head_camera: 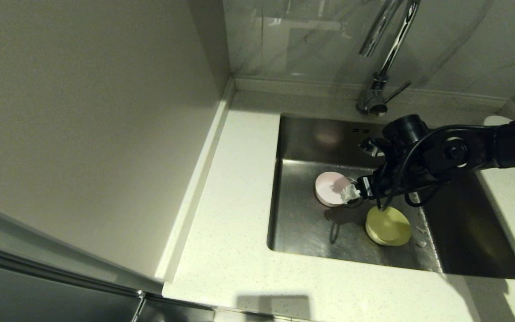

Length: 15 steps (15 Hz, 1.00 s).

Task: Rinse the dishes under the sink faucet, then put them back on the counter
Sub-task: Put a bowl back to the table from the sink

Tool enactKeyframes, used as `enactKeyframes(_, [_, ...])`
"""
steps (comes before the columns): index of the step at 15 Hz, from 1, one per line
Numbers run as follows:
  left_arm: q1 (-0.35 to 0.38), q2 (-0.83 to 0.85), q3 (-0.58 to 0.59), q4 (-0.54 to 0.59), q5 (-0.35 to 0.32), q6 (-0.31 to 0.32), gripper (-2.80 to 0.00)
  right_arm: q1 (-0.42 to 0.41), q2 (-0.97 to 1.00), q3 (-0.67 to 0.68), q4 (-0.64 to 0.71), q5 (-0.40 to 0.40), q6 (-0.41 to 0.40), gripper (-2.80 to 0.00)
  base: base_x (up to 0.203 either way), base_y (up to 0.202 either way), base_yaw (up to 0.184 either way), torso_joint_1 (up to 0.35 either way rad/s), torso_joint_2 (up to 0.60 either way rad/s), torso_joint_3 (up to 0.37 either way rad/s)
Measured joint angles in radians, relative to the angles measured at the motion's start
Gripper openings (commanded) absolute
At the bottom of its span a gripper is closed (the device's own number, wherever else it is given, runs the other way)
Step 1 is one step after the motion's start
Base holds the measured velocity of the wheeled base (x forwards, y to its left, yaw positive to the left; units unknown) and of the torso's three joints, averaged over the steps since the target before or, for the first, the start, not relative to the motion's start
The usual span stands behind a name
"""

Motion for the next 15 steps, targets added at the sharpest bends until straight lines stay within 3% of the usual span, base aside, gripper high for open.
enactKeyframes(6, [0.0, 0.0, 0.0, 0.0, 0.0, 0.0, -2.8, -0.027, 0.122, 0.043, -0.281, 0.123, 0.0, 0.0, 0.0, 0.0, 0.0, 0.0, 0.0, 0.0])
enactKeyframes(15, [0.0, 0.0, 0.0, 0.0, 0.0, 0.0, -2.8, -0.046, 0.274, -0.049, -0.388, 0.115, -0.004, 0.0, 0.0, 0.0, 0.0, 0.0, 0.0, 0.0])
